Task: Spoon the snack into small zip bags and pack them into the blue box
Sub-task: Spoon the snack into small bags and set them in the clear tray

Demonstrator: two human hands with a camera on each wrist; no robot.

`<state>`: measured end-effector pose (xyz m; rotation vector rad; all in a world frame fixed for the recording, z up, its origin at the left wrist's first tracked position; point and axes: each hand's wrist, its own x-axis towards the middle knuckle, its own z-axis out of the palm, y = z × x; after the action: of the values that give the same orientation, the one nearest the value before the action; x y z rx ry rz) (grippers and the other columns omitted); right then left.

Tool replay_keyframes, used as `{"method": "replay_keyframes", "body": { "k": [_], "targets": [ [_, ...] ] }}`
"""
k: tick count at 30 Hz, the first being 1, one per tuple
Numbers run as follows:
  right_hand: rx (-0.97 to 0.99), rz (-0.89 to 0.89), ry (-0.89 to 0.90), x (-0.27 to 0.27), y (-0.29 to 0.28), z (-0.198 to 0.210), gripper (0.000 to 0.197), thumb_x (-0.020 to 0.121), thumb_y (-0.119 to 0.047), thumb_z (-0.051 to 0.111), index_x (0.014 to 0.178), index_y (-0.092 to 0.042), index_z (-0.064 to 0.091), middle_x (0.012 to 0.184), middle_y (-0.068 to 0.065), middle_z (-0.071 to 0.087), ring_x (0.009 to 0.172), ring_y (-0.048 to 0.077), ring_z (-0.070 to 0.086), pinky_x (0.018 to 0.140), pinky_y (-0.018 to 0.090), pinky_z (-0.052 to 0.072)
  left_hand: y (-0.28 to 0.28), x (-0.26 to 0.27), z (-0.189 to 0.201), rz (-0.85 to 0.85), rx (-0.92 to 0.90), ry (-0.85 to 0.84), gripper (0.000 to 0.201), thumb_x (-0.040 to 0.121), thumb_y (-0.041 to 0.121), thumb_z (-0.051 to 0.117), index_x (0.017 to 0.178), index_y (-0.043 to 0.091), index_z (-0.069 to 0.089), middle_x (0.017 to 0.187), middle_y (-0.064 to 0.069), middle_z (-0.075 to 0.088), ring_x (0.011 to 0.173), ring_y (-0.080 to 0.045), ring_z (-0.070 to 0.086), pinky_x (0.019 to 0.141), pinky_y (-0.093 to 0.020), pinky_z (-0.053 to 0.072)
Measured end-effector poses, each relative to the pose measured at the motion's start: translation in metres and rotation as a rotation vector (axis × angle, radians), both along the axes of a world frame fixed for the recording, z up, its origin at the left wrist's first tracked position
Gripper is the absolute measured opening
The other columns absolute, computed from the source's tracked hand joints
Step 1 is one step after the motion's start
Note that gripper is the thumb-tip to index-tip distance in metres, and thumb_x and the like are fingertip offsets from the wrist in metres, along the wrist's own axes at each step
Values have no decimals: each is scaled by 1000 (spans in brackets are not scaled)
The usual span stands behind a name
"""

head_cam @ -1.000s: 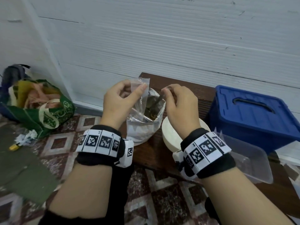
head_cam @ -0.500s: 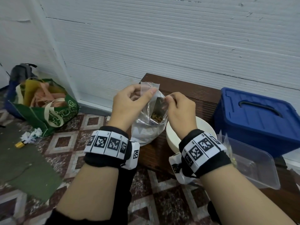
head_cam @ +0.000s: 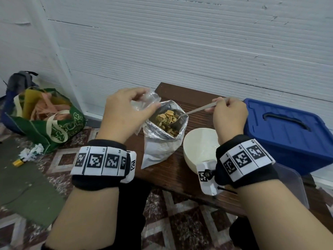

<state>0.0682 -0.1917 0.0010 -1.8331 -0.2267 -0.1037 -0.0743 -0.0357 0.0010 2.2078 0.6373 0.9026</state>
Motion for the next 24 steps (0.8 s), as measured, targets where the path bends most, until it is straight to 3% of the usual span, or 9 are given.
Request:
{"method": "replay_keyframes", "body": {
  "k": [2,4,7,9,13,17,19,21,24],
  "targets": [
    [0,-9,-5,2,-3,6,23,97,-13,43,91,-11,65,67,-1,66,68,-2,57,64,5,42,2,3,-4,-20,87,130,53,77,52,72,120,25,64,101,16,57,103,-9,55,102,-37,42],
    [6,-19,-11,5,-6,11,24,97,-14,43,92,-10,65,67,-1,67,68,1,57,68,14,46,4,6,-8,-50,142,230,57,74,61,67,120,28,64,101,19,54,107,-13,55,105,-49,38],
    [10,-49,-33,10,-9,17,27,97,-14,42,96,-7,68,61,-8,63,69,1,55,74,22,49,7,8,-12,-68,167,281,56,73,64,66,119,32,64,101,20,54,111,-13,53,107,-40,29],
    [22,-51,-32,13,-10,20,28,96,-13,42,96,-4,69,60,-12,60,69,-1,54,79,23,48,7,9,-12,-69,173,301,55,73,64,66,119,34,64,102,20,56,112,-11,50,96,-32,21],
    [26,-15,-26,15,-7,24,25,95,-10,41,91,-9,66,62,-6,64,71,1,54,76,24,47,7,13,-15,-106,167,317,56,71,66,66,118,36,64,110,19,60,114,-8,47,89,-30,14],
    [-11,70,-10,17,0,23,26,94,-9,41,91,-9,67,61,-4,64,60,-12,54,61,2,39,5,18,-16,-120,180,352,57,71,66,67,119,36,64,112,16,62,114,-10,46,87,-30,16],
    [-29,111,5,17,3,22,25,95,-8,42,87,-9,66,63,-2,65,52,-19,51,52,-3,35,4,20,-17,-123,175,348,56,69,66,69,117,37,65,112,16,62,114,-10,46,86,-30,16],
    [-51,146,19,17,7,21,28,95,-9,43,79,-12,65,65,-1,66,53,-15,53,50,0,36,5,22,-18,-131,165,344,55,67,66,70,115,38,66,108,18,61,113,-9,46,86,-30,16],
    [-48,181,33,17,14,19,33,96,-11,44,69,-19,62,65,1,68,77,4,63,69,14,45,6,24,-19,-137,155,321,49,67,64,72,109,39,68,102,19,60,109,-7,46,86,-30,16]
  ]
}}
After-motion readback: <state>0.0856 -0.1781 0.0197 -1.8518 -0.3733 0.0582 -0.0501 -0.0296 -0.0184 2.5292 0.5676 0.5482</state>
